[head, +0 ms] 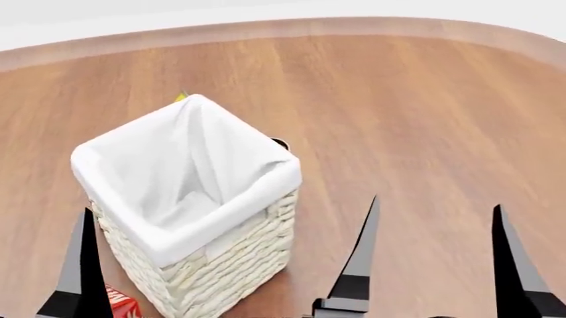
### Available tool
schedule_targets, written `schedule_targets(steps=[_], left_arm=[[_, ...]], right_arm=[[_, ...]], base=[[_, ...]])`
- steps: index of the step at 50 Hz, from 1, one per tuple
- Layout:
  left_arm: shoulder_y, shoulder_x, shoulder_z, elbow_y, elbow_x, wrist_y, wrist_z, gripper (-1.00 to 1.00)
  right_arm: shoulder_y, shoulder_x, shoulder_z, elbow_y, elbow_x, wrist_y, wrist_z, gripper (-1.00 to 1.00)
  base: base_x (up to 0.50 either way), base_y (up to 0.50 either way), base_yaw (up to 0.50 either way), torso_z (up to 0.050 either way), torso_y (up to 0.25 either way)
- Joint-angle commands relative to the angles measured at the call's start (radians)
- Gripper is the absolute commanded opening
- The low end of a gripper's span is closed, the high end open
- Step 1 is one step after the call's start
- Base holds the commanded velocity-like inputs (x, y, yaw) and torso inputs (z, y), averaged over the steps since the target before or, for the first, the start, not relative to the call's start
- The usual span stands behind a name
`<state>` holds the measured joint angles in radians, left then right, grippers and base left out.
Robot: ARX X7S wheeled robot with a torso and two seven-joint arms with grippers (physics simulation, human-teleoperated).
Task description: Pick up the butter and put it in the basket.
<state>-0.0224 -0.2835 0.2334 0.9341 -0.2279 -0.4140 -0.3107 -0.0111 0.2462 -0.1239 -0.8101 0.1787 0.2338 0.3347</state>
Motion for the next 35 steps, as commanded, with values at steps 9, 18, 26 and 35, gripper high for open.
schedule_targets(steps=[9, 18, 26, 35], left_arm=[[0.002, -0.02, 0.006, 0.012, -0.02, 0.025, -0.001, 1.0], [-0.006, -0.032, 0.01, 0.019, -0.014, 0.012, -0.015, 1.0], [-0.007, -0.039, 0.01, 0.022, -0.027, 0.012, -0.02, 1.0], [-0.012, -0.046, 0.015, 0.027, -0.032, 0.003, -0.033, 1.0]], right_arm=[[0.02, 0.01, -0.02, -0.001, -0.039, 0.046, 0.034, 1.0], [0.023, 0.021, -0.03, -0.005, -0.034, 0.053, 0.037, 1.0], [0.025, 0.027, -0.034, -0.002, -0.03, 0.055, 0.043, 1.0], [0.028, 0.033, -0.035, -0.001, -0.025, 0.061, 0.052, 1.0]], base=[[0.0, 0.0, -0.28, 0.0, 0.0], [0.0, 0.0, 0.0, 0.05, 0.0], [0.0, 0.0, 0.0, 0.05, 0.0], [0.0, 0.0, 0.0, 0.05, 0.0]])
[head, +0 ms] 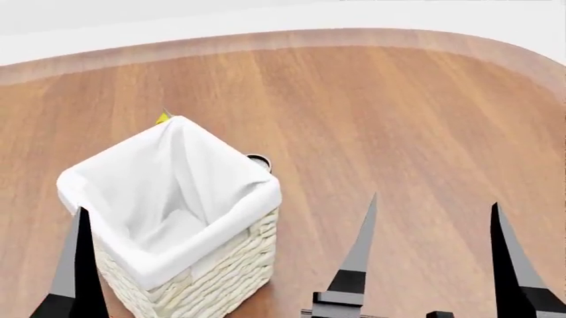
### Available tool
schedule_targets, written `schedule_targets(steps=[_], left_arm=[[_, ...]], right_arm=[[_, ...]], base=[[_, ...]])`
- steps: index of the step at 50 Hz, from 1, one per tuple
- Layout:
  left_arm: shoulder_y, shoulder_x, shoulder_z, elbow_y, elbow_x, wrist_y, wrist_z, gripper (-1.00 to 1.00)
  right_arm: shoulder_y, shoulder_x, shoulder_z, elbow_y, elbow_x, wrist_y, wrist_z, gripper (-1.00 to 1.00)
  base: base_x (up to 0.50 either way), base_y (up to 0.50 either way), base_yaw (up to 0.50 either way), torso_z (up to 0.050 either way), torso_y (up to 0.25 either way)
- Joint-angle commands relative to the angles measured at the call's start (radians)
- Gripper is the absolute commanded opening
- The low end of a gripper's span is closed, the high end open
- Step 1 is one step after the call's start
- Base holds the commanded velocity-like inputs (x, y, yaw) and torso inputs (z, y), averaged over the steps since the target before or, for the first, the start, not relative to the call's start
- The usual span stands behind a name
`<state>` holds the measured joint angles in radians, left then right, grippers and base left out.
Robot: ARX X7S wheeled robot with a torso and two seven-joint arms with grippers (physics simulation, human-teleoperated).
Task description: Pick up the butter and put it in the basket.
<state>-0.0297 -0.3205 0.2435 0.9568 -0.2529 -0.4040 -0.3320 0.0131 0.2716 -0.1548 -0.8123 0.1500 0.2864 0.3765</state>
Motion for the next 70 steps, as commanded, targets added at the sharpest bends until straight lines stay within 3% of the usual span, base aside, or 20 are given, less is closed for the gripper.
schedule_targets(steps=[1, 18, 51, 56, 70], left_arm=[[-0.003, -0.01, 0.006, 0.006, -0.008, -0.006, -0.012, 1.0], [-0.006, -0.018, 0.013, 0.002, -0.034, 0.008, -0.025, 1.0], [-0.01, -0.056, 0.056, -0.005, -0.002, 0.013, -0.05, 1.0], [-0.007, -0.056, 0.04, -0.018, -0.076, 0.008, -0.032, 1.0], [0.047, -0.012, 0.18, -0.033, -0.089, 0.021, -0.015, 1.0]], right_arm=[[0.004, 0.009, -0.006, 0.003, 0.002, 0.009, 0.01, 1.0], [0.008, 0.019, -0.011, -0.002, 0.012, 0.015, 0.022, 1.0], [0.011, 0.035, -0.027, 0.013, 0.02, 0.004, 0.041, 1.0], [0.013, 0.037, -0.027, 0.013, 0.023, 0.006, 0.043, 1.0], [0.007, 0.043, -0.026, 0.028, 0.032, -0.008, 0.049, 1.0]], base=[[0.0, 0.0, 0.0, 0.05, 0.0], [0.0, 0.0, 0.0, 0.049, -0.015], [0.0, 0.0, 0.0, 0.048, -0.133], [0.0, 0.0, 0.0, 0.045, -0.116], [0.0, 0.0, 0.0, 0.0, 0.0]])
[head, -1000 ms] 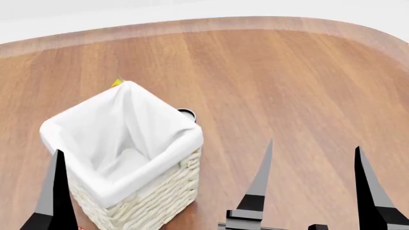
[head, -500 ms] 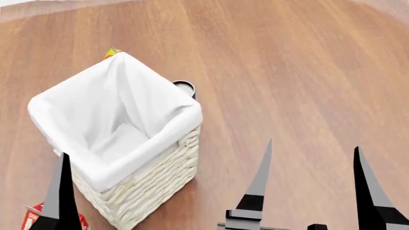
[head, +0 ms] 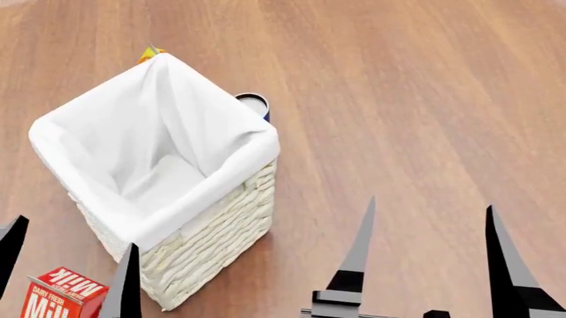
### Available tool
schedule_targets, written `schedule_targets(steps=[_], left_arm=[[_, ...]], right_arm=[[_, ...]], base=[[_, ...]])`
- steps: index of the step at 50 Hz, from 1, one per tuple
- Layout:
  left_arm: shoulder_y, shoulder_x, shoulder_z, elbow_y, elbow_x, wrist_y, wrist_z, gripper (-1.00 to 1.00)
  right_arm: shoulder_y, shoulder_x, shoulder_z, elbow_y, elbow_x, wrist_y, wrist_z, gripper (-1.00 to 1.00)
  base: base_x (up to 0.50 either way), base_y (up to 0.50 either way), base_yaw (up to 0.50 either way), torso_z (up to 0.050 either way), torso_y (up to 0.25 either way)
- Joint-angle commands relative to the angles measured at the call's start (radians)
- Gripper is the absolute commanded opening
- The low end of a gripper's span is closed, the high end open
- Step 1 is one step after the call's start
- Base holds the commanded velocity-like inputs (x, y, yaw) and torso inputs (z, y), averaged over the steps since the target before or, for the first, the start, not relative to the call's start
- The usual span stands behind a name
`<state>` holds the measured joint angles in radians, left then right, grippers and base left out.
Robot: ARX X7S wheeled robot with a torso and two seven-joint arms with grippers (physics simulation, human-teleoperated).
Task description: Pick up the butter and put it in the basket.
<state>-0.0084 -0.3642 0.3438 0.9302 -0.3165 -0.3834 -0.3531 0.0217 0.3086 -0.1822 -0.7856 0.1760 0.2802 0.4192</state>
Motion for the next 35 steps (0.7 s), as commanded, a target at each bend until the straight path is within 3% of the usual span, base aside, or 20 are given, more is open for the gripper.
schedule_targets(steps=[1, 35], left_arm=[[0.028, 0.032, 0.088, -0.007, -0.017, 0.002, 0.005, 1.0], [0.156, 0.02, 0.223, -0.15, 0.102, 0.167, 0.016, 1.0]], right_arm=[[-0.002, 0.006, 0.004, 0.002, 0.009, -0.004, 0.007, 1.0], [0.012, 0.021, -0.013, -0.015, 0.026, 0.018, 0.021, 1.0]], base=[[0.0, 0.0, 0.0, 0.0, 0.0], [0.0, 0.0, 0.0, 0.0, 0.0]])
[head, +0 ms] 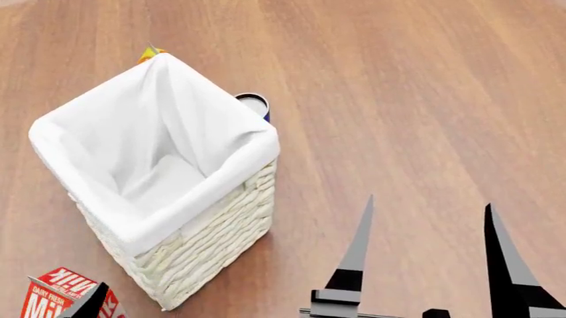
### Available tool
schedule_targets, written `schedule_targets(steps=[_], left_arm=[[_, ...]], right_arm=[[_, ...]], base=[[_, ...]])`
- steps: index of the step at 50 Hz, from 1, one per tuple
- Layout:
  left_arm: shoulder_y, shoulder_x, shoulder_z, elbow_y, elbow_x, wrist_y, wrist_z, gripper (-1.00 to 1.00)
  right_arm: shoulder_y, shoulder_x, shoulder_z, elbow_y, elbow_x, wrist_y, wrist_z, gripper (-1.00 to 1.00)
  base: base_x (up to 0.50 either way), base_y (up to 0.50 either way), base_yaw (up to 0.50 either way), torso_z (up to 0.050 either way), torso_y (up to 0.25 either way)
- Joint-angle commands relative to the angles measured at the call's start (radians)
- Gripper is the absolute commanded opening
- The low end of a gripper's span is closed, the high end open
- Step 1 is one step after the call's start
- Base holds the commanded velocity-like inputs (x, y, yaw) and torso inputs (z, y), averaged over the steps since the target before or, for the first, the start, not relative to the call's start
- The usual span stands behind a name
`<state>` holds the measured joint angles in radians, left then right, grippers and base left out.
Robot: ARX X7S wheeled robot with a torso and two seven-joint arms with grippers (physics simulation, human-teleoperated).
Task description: Pick up the butter and put it in the basket.
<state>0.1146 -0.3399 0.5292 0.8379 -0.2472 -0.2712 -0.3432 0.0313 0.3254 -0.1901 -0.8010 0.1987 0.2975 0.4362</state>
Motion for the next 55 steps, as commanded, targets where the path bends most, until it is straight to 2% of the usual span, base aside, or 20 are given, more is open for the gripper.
schedule_targets(steps=[1, 22, 39, 55], left_arm=[[0.036, -0.006, 0.041, -0.062, 0.037, 0.059, 0.006, 1.0], [0.089, -0.008, 0.086, -0.168, 0.071, 0.158, 0.01, 1.0], [0.085, -0.006, 0.094, -0.239, 0.093, 0.179, 0.001, 1.0], [0.07, -0.002, 0.098, -0.272, 0.074, 0.078, -0.011, 1.0]], right_arm=[[0.002, 0.005, -0.006, 0.0, 0.003, 0.001, 0.005, 1.0], [0.003, 0.015, -0.006, -0.01, 0.009, 0.004, 0.017, 1.0], [0.004, 0.024, -0.007, -0.015, 0.014, 0.003, 0.024, 1.0], [0.006, 0.029, -0.009, -0.014, 0.019, 0.001, 0.031, 1.0]], base=[[0.0, 0.0, 0.0, 0.0, 0.0], [0.0, 0.0, 0.0, 0.0, 0.0], [0.0, 0.0, 0.0, 0.0, 0.0], [0.0, 0.0, 0.0, 0.0, 0.0]])
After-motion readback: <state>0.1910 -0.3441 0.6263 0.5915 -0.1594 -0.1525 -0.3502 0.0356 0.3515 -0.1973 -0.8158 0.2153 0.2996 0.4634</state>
